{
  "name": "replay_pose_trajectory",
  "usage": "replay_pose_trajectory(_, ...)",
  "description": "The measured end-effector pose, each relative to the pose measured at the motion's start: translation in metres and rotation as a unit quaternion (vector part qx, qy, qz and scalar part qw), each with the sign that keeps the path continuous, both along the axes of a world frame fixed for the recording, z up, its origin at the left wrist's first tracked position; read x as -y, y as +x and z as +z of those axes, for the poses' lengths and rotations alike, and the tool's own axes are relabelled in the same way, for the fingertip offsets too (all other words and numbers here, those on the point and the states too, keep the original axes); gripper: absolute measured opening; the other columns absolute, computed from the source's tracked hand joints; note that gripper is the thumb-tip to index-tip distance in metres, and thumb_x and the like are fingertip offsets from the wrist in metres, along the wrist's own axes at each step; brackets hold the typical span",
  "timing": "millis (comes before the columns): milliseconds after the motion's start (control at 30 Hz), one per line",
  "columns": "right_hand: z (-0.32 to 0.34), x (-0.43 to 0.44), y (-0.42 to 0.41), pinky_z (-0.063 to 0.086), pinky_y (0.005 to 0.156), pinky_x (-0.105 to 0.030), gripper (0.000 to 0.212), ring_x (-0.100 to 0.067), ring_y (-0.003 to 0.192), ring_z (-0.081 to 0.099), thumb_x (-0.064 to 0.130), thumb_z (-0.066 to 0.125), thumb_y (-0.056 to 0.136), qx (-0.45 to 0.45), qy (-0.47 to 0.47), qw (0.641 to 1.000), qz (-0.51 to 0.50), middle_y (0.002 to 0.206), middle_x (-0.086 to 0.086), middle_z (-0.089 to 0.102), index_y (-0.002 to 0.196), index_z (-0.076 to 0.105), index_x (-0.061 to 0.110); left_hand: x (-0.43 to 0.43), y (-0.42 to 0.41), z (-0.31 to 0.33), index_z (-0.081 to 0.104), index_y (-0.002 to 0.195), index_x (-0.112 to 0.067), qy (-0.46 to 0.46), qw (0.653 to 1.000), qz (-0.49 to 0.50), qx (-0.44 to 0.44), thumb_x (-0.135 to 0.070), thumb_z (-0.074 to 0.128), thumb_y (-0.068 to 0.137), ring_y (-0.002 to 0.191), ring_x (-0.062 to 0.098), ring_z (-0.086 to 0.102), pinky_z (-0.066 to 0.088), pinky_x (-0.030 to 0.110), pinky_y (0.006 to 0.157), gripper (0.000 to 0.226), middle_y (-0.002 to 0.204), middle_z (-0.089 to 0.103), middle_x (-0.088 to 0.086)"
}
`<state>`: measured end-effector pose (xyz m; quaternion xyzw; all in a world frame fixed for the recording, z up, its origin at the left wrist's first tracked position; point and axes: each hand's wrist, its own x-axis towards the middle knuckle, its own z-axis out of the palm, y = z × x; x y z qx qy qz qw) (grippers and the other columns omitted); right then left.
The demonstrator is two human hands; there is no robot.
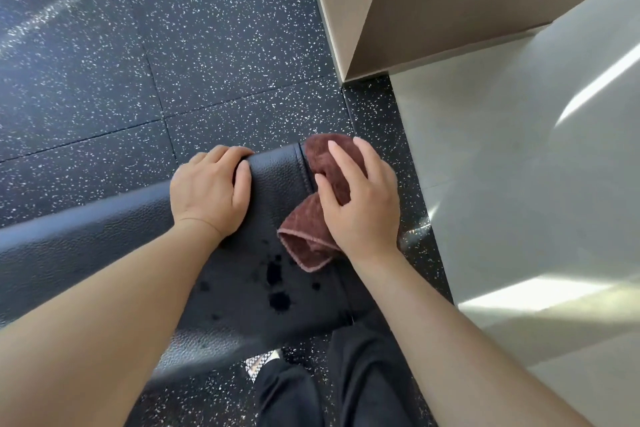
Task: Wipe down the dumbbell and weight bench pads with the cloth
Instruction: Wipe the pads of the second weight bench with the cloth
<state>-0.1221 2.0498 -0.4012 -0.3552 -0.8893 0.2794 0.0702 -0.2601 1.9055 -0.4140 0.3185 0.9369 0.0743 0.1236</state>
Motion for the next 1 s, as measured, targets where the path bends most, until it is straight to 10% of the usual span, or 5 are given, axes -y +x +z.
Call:
replay_pose_trajectory(433,0.001,0.084,0.099,0.049,0.082,-0.048,0.038,-0.032,0.114,0.049,0.029,0.064,0.082,0.028,0.081,0.995,-0.055,0.132,-0.004,0.054,0.120,0.063,0.027,0.041,0.043,0.000,0.030,0.144,-0.016,0.051,0.998,-0.038,-0.003,-0.028,0.033,0.098,0.140,0.027,0.022,0.012,0.043,0.115,0.048,0.151,0.030,0.008)
replay_pose_trajectory(1000,0.002,0.085,0.104,0.047,0.082,-0.047,0.038,-0.032,0.113,0.050,0.019,0.068,0.079,-0.031,0.099,0.991,0.085,0.129,-0.004,0.057,0.117,0.064,0.022,0.063,0.064,-0.003,0.031,0.144,-0.021,0.053,0.997,-0.037,-0.032,-0.031,0.034,0.092,0.143,0.025,0.016,0.011,0.040,0.115,0.052,0.155,0.024,0.005)
